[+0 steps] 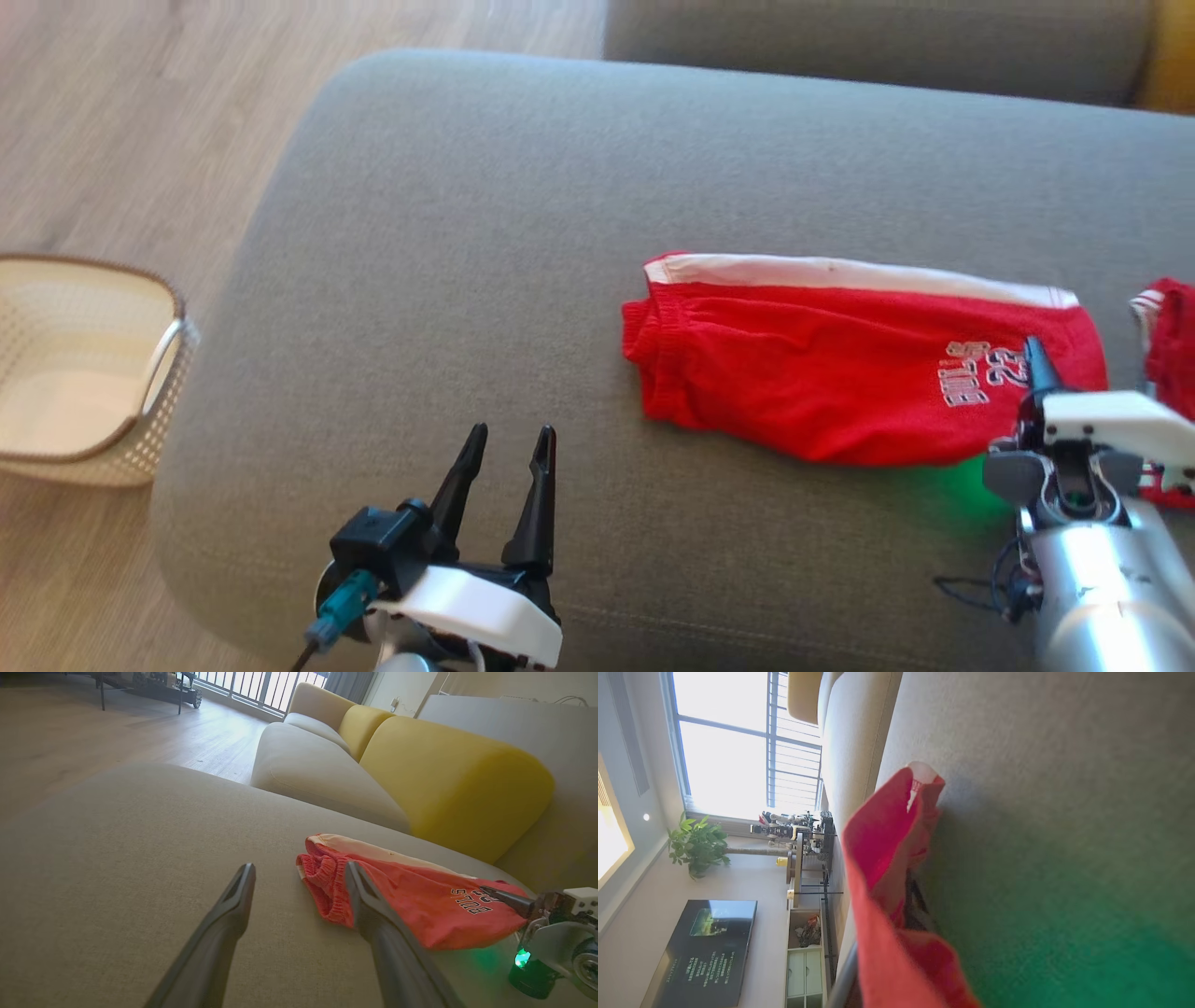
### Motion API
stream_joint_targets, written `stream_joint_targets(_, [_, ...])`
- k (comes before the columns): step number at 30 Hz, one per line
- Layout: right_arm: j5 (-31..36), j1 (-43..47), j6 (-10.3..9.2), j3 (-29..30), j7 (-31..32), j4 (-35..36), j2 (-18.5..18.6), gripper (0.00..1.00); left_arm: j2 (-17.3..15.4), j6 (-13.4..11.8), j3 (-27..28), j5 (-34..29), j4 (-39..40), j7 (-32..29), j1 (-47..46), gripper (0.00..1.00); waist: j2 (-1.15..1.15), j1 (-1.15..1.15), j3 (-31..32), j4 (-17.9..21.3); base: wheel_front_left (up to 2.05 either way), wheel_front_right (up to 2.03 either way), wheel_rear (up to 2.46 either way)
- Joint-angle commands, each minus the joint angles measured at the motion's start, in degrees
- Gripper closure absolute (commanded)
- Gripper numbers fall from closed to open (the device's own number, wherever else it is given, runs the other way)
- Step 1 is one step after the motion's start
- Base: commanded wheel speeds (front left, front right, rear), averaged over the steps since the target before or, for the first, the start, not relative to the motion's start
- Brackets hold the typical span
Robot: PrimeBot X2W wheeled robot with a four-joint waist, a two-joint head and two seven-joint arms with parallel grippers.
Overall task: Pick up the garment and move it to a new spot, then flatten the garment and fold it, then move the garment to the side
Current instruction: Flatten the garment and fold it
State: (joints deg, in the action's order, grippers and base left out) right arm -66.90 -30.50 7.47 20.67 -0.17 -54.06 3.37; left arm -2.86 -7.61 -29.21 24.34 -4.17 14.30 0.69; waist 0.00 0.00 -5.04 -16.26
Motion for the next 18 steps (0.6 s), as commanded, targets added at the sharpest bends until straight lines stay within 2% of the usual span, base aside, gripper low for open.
stream_joint_targets(1, [-0.22, -0.98, 0.02, -1.42, -0.88, 2.29, -0.32, 1.00, -0.02, 0.07, 1.37, -0.32, 1.71, 0.70, -1.19, 0.00, 0.00, 0.00, 1.10, 1.07, 0.00, 0.00, 0.00])
stream_joint_targets(7, [-3.55, 2.96, 0.02, -7.25, -4.99, 1.21, -0.47, 1.00, -0.02, 0.05, 0.98, -0.34, 1.58, 0.70, -0.33, 0.00, 0.00, 0.00, 2.64, 2.28, 0.00, 0.00, 0.00])
stream_joint_targets(12, [-3.03, 2.21, 0.02, -11.43, -8.74, 0.01, -0.48, 1.00, -0.02, 0.40, 0.38, -0.65, 1.41, 0.70, -0.06, 0.00, 0.00, 0.00, 2.91, 2.36, 0.00, 0.00, 0.00])
stream_joint_targets(18, [-2.84, 0.20, 0.02, -17.13, -10.66, 3.99, -0.48, 1.00, -0.02, 1.03, 0.54, -0.06, 1.52, 0.70, -0.34, 0.00, 0.00, 0.00, 2.59, 0.76, 0.00, 0.00, 0.00])
